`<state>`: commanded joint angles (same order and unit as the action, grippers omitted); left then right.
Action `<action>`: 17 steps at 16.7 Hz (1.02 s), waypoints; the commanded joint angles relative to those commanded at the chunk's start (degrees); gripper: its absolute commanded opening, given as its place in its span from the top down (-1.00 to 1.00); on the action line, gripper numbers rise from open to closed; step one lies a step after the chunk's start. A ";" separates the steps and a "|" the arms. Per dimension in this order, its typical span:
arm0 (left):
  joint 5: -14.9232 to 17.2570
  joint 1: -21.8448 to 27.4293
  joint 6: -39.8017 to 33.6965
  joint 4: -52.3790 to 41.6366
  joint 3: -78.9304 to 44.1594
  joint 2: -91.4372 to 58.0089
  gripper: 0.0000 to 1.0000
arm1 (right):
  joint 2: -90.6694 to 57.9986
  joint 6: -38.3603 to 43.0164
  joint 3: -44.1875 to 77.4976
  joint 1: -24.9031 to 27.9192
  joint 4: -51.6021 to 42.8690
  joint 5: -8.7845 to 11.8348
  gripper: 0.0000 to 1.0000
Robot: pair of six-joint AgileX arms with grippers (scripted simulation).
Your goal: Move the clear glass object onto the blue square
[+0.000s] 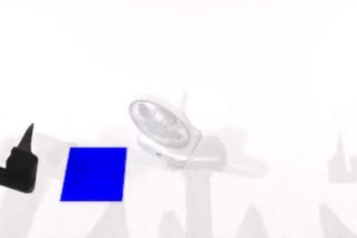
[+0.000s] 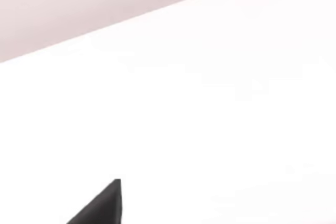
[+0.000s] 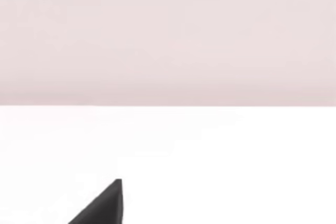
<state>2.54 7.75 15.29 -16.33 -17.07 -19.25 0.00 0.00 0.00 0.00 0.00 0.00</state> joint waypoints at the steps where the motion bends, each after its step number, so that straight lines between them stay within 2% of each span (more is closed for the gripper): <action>1: 0.35 1.60 3.29 -3.44 -4.06 -4.24 -1.00 | 0.00 0.00 0.00 0.00 0.00 0.00 -1.00; 9: 1.66 15.62 32.87 -33.78 -44.36 -43.89 -1.00 | 0.00 0.00 0.00 0.00 0.00 0.00 -1.00; 17: -0.37 26.30 57.21 -60.14 -82.51 -82.41 -1.00 | 0.00 0.00 0.00 0.00 0.00 0.00 -1.00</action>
<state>2.16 34.05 72.51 -76.47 -99.57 -101.67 0.00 0.00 0.00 0.00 0.00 0.00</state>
